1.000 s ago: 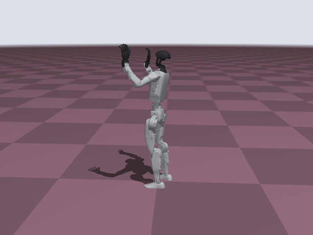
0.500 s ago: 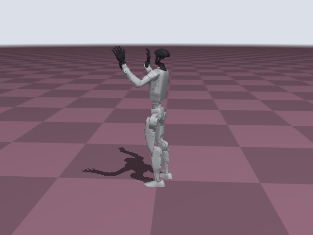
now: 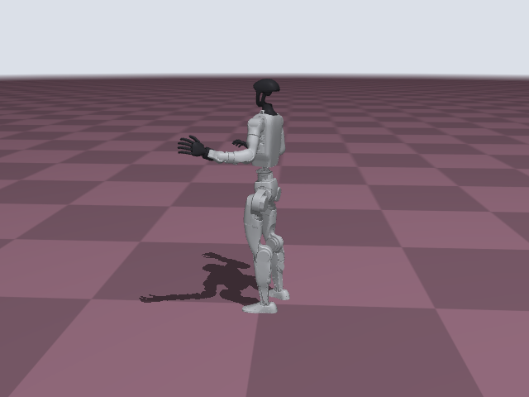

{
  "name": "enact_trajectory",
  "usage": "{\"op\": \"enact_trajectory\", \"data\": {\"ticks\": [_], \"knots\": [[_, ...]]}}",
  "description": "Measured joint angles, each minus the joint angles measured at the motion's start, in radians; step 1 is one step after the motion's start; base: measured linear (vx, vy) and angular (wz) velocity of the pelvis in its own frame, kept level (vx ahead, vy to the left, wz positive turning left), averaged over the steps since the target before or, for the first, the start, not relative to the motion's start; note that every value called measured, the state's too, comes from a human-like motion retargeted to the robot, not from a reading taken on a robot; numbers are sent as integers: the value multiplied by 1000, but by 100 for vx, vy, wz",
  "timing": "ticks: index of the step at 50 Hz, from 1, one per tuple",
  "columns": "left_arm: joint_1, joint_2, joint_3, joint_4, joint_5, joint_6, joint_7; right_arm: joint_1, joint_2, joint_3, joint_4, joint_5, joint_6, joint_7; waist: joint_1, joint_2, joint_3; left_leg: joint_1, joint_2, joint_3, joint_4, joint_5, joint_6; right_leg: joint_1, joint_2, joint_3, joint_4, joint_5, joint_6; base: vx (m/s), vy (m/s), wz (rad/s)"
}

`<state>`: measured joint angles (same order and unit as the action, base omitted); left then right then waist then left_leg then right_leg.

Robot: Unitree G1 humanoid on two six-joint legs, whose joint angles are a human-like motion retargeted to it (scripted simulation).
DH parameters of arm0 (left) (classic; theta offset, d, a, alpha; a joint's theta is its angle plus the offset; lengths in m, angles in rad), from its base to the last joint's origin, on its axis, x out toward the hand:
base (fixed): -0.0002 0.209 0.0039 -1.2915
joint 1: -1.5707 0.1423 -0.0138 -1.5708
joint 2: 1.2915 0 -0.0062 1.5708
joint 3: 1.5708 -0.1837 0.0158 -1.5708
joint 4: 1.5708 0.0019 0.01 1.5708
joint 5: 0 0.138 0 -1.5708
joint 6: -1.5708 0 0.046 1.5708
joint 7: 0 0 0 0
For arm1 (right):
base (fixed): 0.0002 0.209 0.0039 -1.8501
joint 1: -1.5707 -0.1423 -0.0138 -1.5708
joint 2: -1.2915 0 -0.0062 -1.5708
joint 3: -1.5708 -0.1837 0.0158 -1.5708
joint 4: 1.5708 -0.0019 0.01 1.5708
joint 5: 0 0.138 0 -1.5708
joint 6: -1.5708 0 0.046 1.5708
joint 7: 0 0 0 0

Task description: Upper body actions

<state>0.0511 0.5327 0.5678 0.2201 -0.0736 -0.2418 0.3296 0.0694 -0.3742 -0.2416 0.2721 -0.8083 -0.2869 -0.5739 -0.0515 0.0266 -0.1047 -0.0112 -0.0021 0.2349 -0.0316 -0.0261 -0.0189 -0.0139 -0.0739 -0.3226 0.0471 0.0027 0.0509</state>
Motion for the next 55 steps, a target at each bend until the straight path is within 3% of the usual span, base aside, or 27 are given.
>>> {"op": "enact_trajectory", "data": {"ticks": [7,17,20,25,27,30,36,40,44,48,55], "knots": [[47,-170,-58,266,31,12,-25,-5,25,92,397,-199,131,59,-1,11,29,9,7,22,-2,0,-2,-9,3,18,4,9,-2,-8,-2,-17],[-9,-243,-145,857,155,123,-257,-37,131,82,1002,-162,217,171,13,12,32,3,3,18,-3,5,-1,-13,-1,16,3,12,-3,-2,-1,-2],[-21,-249,-186,1027,243,167,-324,-48,159,55,1193,-100,256,327,14,16,23,-3,4,16,-3,6,-1,-18,-1,15,4,11,-2,0,0,0],[-29,-290,-255,1291,319,240,-349,-23,190,41,1353,-3,405,768,13,20,15,-7,5,17,-3,4,0,-23,1,17,5,10,-1,0,0,0],[-21,-318,-289,1368,305,272,-358,-6,205,37,1388,51,405,834,16,19,16,-6,4,22,-3,3,1,-23,2,20,4,9,-2,0,-1,-13],[3,-369,-336,1430,263,318,-365,24,237,70,1404,174,382,776,78,-1,17,4,-5,94,-7,-9,0,-18,29,85,-5,-2,-29,-2,-3,-102],[58,-490,-408,1462,189,352,-303,74,291,83,1369,409,316,518,71,6,4,-1,22,82,2,-16,-16,-39,-5,87,25,-9,13,0,-2,1],[71,-542,-408,1467,95,374,-272,75,280,90,1376,434,289,555,-16,-8,-9,-1,11,-10,8,-28,-36,-24,-37,-1,21,-21,18,-1,1,110],[66,-528,-377,1480,22,342,-333,73,269,122,1380,392,304,585,12,5,-4,-5,9,16,1,-15,-16,-19,-13,22,14,-16,12,1,1,-31],[71,-496,-419,1464,73,347,-426,78,270,128,1383,386,302,560,52,9,-12,-16,16,42,5,-7,-8,-20,2,51,4,-8,9,3,1,-31],[65,-486,-478,1424,153,343,-391,69,265,134,1394,363,309,578,56,2,-22,-19,6,35,4,-7,-6,-24,2,45,3,-7,1,0,0,0]]}}
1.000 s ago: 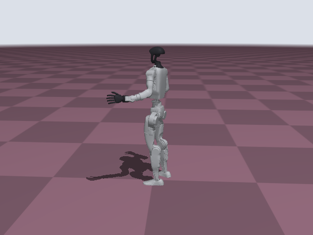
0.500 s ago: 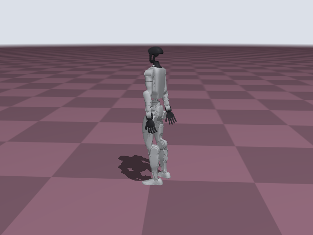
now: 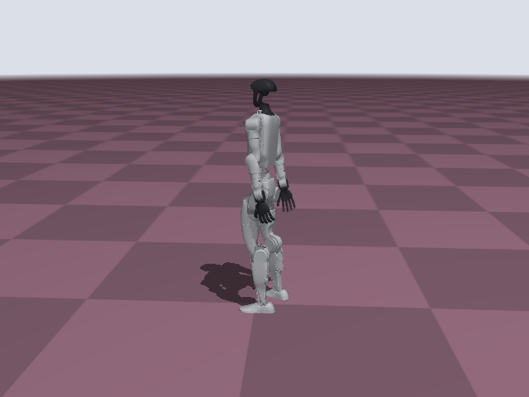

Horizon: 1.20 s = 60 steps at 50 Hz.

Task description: Upper body actions

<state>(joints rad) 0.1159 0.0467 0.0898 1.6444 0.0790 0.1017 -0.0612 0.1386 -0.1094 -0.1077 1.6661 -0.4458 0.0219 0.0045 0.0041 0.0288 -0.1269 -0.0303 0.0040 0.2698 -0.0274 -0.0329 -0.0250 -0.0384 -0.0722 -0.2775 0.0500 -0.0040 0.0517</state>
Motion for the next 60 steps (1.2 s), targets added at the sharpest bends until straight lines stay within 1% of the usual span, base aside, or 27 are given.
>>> {"op": "enact_trajectory", "data": {"ticks": [5,10,13,17,20,23,25,28,30,33,35,37,39,43,45,47,48,50,52,53,55,56,58,60], "knots": [[3,-9,-9,-15,23,-8,73,3,2,-25,-38,-35,-4,5,27,-11,-9,-16,11,24,13,5,-10,-8,-4,27,2,2,-1,2,1,-22],[7,-1,-4,-17,42,-7,55,-29,-7,-103,-99,-14,-20,-69,21,-10,-19,-20,13,23,12,4,-7,-14,2,26,1,3,-2,0,0,-4],[4,0,7,-15,43,-7,46,-92,-46,-188,-96,-1,-23,-93,12,-12,-23,-19,10,18,8,3,-3,-19,4,21,4,3,-1,0,0,0],[-6,-1,29,-7,36,-7,51,-196,-138,-345,-74,39,-3,-93,7,-21,-26,-18,5,15,6,1,0,-22,1,17,7,3,0,3,2,2],[-16,4,46,1,32,-5,65,-271,-248,-467,-80,91,5,-74,13,-38,-28,-19,-1,13,8,0,0,-23,-8,14,8,3,1,7,-1,4],[-19,15,56,4,37,-4,71,-348,-399,-576,-96,144,-3,-67,25,-58,-35,-20,-9,11,9,0,1,-21,-15,12,9,1,2,11,-4,5],[-18,22,60,4,41,-4,72,-399,-513,-623,-109,173,-11,-70,33,-69,-40,-20,-14,9,8,0,3,-19,-19,10,9,0,3,11,-4,8],[-17,32,63,8,38,-4,69,-490,-698,-644,-133,184,-11,-96,44,-83,-49,-20,-22,1,6,0,5,-17,-25,3,10,-4,6,5,-2,9],[-16,40,63,12,30,-4,68,-568,-824,-625,-153,177,-6,-123,48,-95,-57,-22,-27,-5,5,-2,5,-18,-29,-3,10,-7,7,3,-6,15],[-16,52,56,17,14,-7,70,-742,-975,-552,-214,125,46,-165,53,-108,-65,-25,-30,-9,4,-5,4,-22,-33,-7,10,-8,8,-3,-7,6],[-22,63,49,20,10,-7,68,-907,-1045,-439,-299,108,98,-189,52,-118,-61,-24,-31,-5,4,-6,1,-26,-38,-3,14,-9,8,-14,-6,-8],[-27,70,50,24,16,-5,66,-1063,-1070,-307,-378,123,111,-229,46,-121,-56,-20,-28,1,4,-7,-5,-28,-41,2,16,-8,8,-17,-4,-15],[-32,78,50,27,22,-2,67,-1248,-1078,-132,-461,148,88,-304,33,-121,-47,-13,-25,5,4,-8,-12,-29,-46,5,18,-5,7,-22,-2,-10],[-31,79,46,27,24,-1,72,-1612,-1042,290,-647,165,22,-463,6,-107,-21,12,-24,24,3,-10,-20,-24,-51,20,24,1,5,-20,0,-24],[-30,85,34,23,30,-2,75,-1737,-1047,484,-786,124,14,-494,11,-108,-5,23,-22,42,5,-9,-22,-20,-49,39,25,4,2,-17,-1,-45],[-35,92,18,20,43,-1,77,-1863,-1076,664,-949,22,39,-500,16,-110,11,31,-19,55,5,-8,-24,-17,-48,55,25,7,1,-21,1,-35],[-37,96,10,19,50,1,77,-1933,-1091,754,-1022,-46,53,-531,16,-111,18,33,-18,60,5,-8,-26,-16,-47,61,25,8,0,-18,1,-20],[-43,102,-3,20,64,6,80,-2098,-1114,951,-1128,-199,49,-671,13,-109,24,36,-16,63,5,-8,-28,-17,-47,67,26,8,1,-10,1,-10],[-42,102,-11,21,80,8,88,-2240,-1112,1113,-1185,-386,13,-858,15,-104,16,30,-14,67,5,-6,-29,-21,-46,71,25,8,1,0,0,0],[-40,102,-13,19,87,8,92,-2294,-1112,1175,-1196,-436,16,-967,19,-103,12,26,-13,71,6,-5,-28,-22,-44,75,23,9,1,7,-2,-19],[-38,100,-22,10,107,9,97,-2357,-1118,1250,-1181,-474,3,-1127,34,-99,7,19,-11,80,8,-3,-24,-21,-39,82,19,10,1,10,-3,-20],[-40,93,-29,5,118,9,98,-2353,-1125,1248,-1149,-454,-11,-1146,45,-93,7,17,-12,82,8,-2,-20,-18,-35,84,16,10,1,13,-2,-14],[-47,84,-36,0,137,11,97,-2305,-1146,1198,-1056,-371,-39,-1135,69,-85,2,8,-14,85,8,0,-12,-17,-29,86,12,9,1,15,-1,-6],[-51,73,-31,2,144,12,99,-2207,-1170,1072,-944,-268,-50,-1070,90,-81,-14,-10,-13,84,11,3,-6,-19,-25,88,7,6,2,17,-2,3]]}}
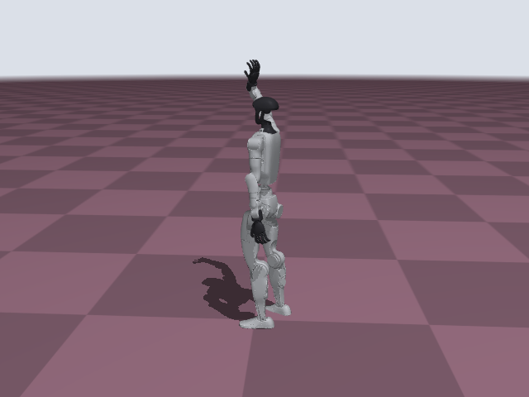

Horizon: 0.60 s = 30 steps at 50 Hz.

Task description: Upper body actions

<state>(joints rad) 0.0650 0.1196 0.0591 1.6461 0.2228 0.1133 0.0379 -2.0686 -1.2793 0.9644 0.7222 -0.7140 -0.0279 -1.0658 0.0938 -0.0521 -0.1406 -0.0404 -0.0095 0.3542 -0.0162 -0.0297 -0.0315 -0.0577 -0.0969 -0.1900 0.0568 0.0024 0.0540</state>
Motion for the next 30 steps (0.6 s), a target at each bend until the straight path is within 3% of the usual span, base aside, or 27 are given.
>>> {"op": "enact_trajectory", "data": {"ticks": [5,7,10,12,13,15,17,19,22,25,27,28,30], "knots": [[13,-10,44,23,-33,-12,9,382,20,-591,307,301,21,146,-6,-9,-46,-43,-5,-37,9,9,10,5,4,-30,-12,-12,3,21,-6,38],[19,-8,62,33,-50,-15,5,475,43,-805,409,521,63,269,-28,-13,-54,-49,-9,-65,11,11,14,16,6,-55,-16,-19,4,14,-10,69],[25,-3,89,44,-77,-18,-13,562,60,-1023,500,936,116,568,-64,-14,-58,-50,-16,-100,11,11,21,29,10,-87,-17,-27,5,7,-5,56],[25,-4,100,51,-97,-19,-25,608,96,-1110,482,1144,0,631,-80,-10,-58,-46,-19,-109,11,8,22,32,12,-98,-18,-29,4,1,0,16],[26,-3,105,53,-107,-19,-30,632,120,-1128,455,1212,-120,600,-87,-10,-60,-43,-19,-109,10,5,21,31,12,-99,-18,-28,2,-8,9,1],[26,0,106,54,-123,-17,-36,663,157,-1101,387,1174,-392,375,-96,-12,-61,-34,-16,-103,8,0,10,25,9,-96,-17,-26,-1,-13,14,-20],[26,6,99,53,-125,-15,-42,656,166,-965,265,882,-467,55,-97,-13,-57,-20,-10,-81,6,-5,1,18,5,-77,-12,-21,-4,-13,13,-58],[29,6,83,41,-115,-16,-46,607,160,-797,104,639,-386,-5,-84,-10,-47,-7,-2,-43,5,-6,-5,11,7,-43,-8,-13,-7,-17,12,-93],[40,8,50,5,-82,-17,-44,451,119,-503,-135,421,-234,110,-62,-3,-33,3,10,13,5,-6,-8,-3,12,10,0,-2,-10,-19,10,-91],[48,21,14,-16,-39,-25,-37,178,82,-151,-337,210,71,171,-160,6,-42,12,2,-50,0,-17,-20,-6,-7,-48,7,-11,-5,-15,8,71],[45,30,-3,-16,-7,-26,-31,21,97,20,-421,59,253,72,-153,9,-45,6,5,-30,-1,-14,-18,-16,-3,-26,8,-7,-5,-4,3,5],[41,32,-13,-16,7,-24,-30,-37,107,85,-446,-20,298,-12,-155,10,-48,6,5,-31,-3,-14,-18,-18,-3,-27,8,-7,-5,0,0,0],[31,33,-27,-17,30,-18,-36,-115,116,179,-468,-132,291,-141,-151,12,-50,4,5,-30,-4,-14,-17,-21,-2,-26,8,-6,-4,0,0,0]]}}
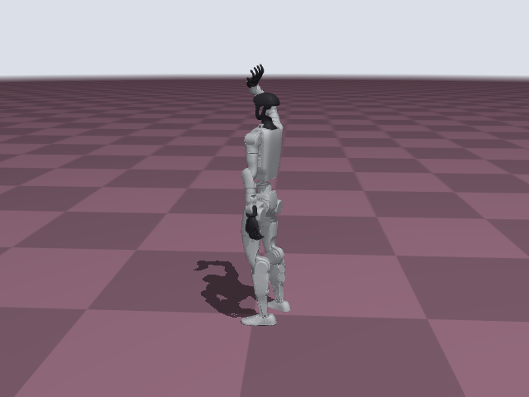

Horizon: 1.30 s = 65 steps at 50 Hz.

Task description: Upper body actions

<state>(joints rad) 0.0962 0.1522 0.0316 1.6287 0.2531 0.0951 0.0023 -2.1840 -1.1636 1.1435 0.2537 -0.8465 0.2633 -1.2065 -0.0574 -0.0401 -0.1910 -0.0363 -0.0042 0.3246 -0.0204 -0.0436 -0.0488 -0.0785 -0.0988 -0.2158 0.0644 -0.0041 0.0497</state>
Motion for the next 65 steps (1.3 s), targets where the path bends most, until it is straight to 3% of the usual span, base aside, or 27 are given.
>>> {"op": "enact_trajectory", "data": {"ticks": [3,5,10,14,16,18,20,22,24,28,30,33,35,38,40,43,48,50,52,54,56,57,58,60,62,65], "knots": [[-20,-19,-14,-11,24,8,-3,20,-35,-3,65,31,-118,-14,14,6,4,3,-2,-15,-4,-1,3,6,1,-16,-2,-3,2,9,-6,21],[-32,-38,-17,-19,36,6,-4,118,-77,-112,137,125,-146,-1,26,14,1,-2,-2,-27,-6,0,4,8,2,-28,-5,-5,4,12,-6,27],[-47,-43,35,-14,58,13,-14,666,-109,-794,322,387,-112,-7,64,6,-33,-53,-1,-37,1,15,22,4,20,-34,-21,-10,5,13,-9,12],[-38,-41,86,-8,8,13,-14,885,35,-1231,426,741,-171,109,49,-5,-47,-71,-7,-74,3,21,30,11,22,-67,-27,-16,9,8,-12,46],[-30,-38,103,4,-27,11,-11,924,127,-1353,404,995,-236,233,19,-10,-58,-69,-12,-106,2,18,24,14,15,-100,-28,-21,11,4,-4,80],[-26,-36,115,20,-61,9,-11,932,210,-1397,349,1171,-389,322,-16,-13,-66,-61,-17,-138,-2,11,16,15,4,-133,-26,-25,12,-3,5,78],[-24,-31,128,34,-87,8,-17,933,235,-1358,311,1181,-624,274,-47,-15,-71,-50,-23,-157,-7,4,12,13,-5,-154,-22,-27,12,-11,14,44],[-24,-24,135,41,-101,5,-28,910,191,-1238,303,1000,-737,87,-52,-19,-68,-41,-23,-147,-8,1,9,11,-8,-146,-17,-25,9,-18,19,-23],[-24,-18,133,39,-104,3,-35,846,122,-1055,263,762,-675,22,-36,-23,-60,-32,-18,-115,-7,0,8,7,-5,-115,-14,-21,6,-17,19,-77],[-19,-14,107,16,-94,5,-36,550,34,-574,165,398,-494,264,8,-12,-48,-24,-10,-38,-9,4,19,-6,13,-39,-6,-8,1,-13,17,-99],[-19,-16,94,-3,-81,4,-38,301,27,-260,134,261,-319,334,45,-5,-34,-20,-4,15,-8,8,25,-11,25,15,-4,1,-3,-9,9,-133],[-30,-11,65,-23,-43,6,-32,34,80,55,95,48,-41,243,96,0,-18,-16,-3,80,-13,14,36,-18,41,79,-5,13,-8,-4,1,-108],[-38,-7,45,-26,-11,8,-23,-66,100,161,72,-60,3,129,117,1,-15,-16,-4,104,-16,16,42,-21,48,102,-7,18,-9,2,-3,-60],[-60,-18,12,-32,40,26,-17,-54,63,137,103,3,-125,29,147,6,-5,-16,-5,115,-19,19,50,-19,54,115,-9,21,-8,5,-4,-20],[-68,-27,0,-41,70,35,-21,27,11,34,168,132,-189,65,156,10,-4,-22,-4,108,-20,20,52,-20,55,109,-11,21,-6,6,-5,15],[-66,-40,9,-55,89,41,-18,200,-77,-208,292,299,-168,120,154,14,-13,-40,-2,84,-18,23,53,-23,52,84,-15,18,-2,11,-8,38],[-52,-40,63,-52,49,26,-8,546,-132,-773,565,564,-152,122,108,1,-16,-61,-6,2,-10,26,47,-14,34,4,-21,6,4,8,-17,83],[-48,-41,87,-33,18,18,-9,642,-92,-987,621,771,-115,189,55,1,-13,-58,-10,-56,-6,22,35,-2,18,-52,-22,-1,8,4,-13,131],[-40,-35,116,-3,-20,14,-20,725,-30,-1136,586,1032,-130,345,23,0,-15,-55,-12,-79,-4,19,30,3,12,-77,-21,-5,9,1,-1,60],[-31,-30,147,30,-56,10,-34,796,22,-1206,499,1164,-284,465,22,3,-18,-51,-12,-67,-5,17,32,0,15,-68,-19,-3,7,-4,11,-19],[-22,-24,170,55,-85,9,-53,839,21,-1182,424,1123,-478,335,20,7,-18,-45,-13,-53,-6,14,33,-4,17,-57,-17,0,4,-7,19,-36],[-17,-21,177,62,-96,8,-63,851,1,-1142,386,1030,-543,230,19,9,-17,-41,-13,-46,-7,13,34,-6,18,-50,-15,1,3,-6,21,-36],[-13,-19,179,65,-102,8,-71,848,-29,-1081,342,889,-549,135,19,12,-15,-37,-14,-39,-8,12,34,-7,18,-44,-13,2,2,-8,21,-36],[-2,-17,181,62,-101,6,-76,808,-86,-933,229,641,-469,85,19,19,-11,-28,-14,-25,-10,9,33,-11,18,-29,-9,5,1,-13,21,-35],[6,-14,173,55,-94,3,-75,704,-128,-738,123,470,-383,169,21,24,-11,-21,-16,-12,-13,8,33,-16,16,-17,-5,7,1,-12,20,-33],[11,-9,156,43,-72,-1,-87,373,-149,-313,34,278,-271,266,14,37,-8,-12,-19,2,-15,7,32,-17,13,-4,-2,10,-1,-7,20,-23]]}}
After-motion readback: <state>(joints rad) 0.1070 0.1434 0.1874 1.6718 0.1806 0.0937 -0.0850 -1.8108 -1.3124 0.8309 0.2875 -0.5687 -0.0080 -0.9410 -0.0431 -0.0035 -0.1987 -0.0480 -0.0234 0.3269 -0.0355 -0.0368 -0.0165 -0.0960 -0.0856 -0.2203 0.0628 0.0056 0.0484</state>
